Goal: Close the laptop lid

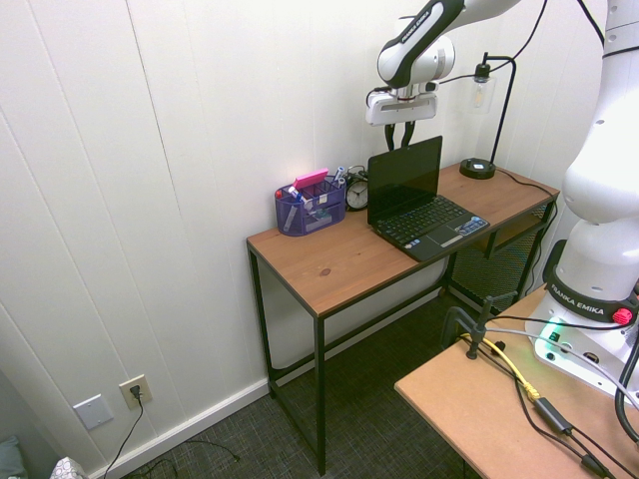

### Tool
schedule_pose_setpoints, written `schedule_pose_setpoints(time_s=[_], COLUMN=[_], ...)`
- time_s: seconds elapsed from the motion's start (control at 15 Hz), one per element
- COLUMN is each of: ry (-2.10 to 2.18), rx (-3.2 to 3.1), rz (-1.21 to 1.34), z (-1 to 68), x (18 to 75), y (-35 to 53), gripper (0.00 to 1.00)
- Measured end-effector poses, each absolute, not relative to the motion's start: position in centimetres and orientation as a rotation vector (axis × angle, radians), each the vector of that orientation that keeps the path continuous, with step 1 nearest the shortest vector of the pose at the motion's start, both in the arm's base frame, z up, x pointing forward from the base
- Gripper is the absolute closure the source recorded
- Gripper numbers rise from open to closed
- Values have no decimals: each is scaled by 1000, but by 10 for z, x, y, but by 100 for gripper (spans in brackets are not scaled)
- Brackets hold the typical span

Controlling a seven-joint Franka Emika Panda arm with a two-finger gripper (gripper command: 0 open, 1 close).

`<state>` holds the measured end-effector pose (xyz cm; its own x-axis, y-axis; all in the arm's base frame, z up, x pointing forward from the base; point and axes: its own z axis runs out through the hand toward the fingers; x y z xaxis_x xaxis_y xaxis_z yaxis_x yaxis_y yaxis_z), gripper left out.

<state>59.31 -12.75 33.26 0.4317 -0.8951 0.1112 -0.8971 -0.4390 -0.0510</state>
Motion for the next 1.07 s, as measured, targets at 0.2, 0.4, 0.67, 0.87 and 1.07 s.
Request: schedule_pose_setpoints(time_s=[0.2, 0.4, 0.67, 0.87, 1.07], ry=[-1647, -1639, -1632, -1626, -1628], rx=[2645, 2640, 2635, 2638, 2634], rz=[167, 133, 100, 84, 56], z=[331, 326, 320, 319, 320], x=[591, 587, 578, 570, 558], y=[-127, -129, -132, -131, -129], gripper=[100, 100, 100, 100, 100])
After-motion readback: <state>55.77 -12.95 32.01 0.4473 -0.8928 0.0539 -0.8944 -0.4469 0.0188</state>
